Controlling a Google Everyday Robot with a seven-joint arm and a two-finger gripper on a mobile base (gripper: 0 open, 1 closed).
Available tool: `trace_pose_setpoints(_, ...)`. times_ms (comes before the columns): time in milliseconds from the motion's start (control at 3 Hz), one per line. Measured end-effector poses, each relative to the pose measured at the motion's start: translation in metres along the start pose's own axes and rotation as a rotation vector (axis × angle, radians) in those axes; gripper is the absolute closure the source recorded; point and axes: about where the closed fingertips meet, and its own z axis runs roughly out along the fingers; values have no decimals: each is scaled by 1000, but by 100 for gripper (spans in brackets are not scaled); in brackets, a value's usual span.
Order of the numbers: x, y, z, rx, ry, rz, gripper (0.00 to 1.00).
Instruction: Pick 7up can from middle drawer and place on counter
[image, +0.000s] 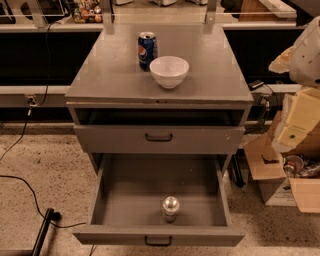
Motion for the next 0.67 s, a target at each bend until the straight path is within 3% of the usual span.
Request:
trace_pose_setpoints(333,0,0,0,0,0,0,0)
trace_pose_setpoints(667,5,3,38,-95,-59,19,0)
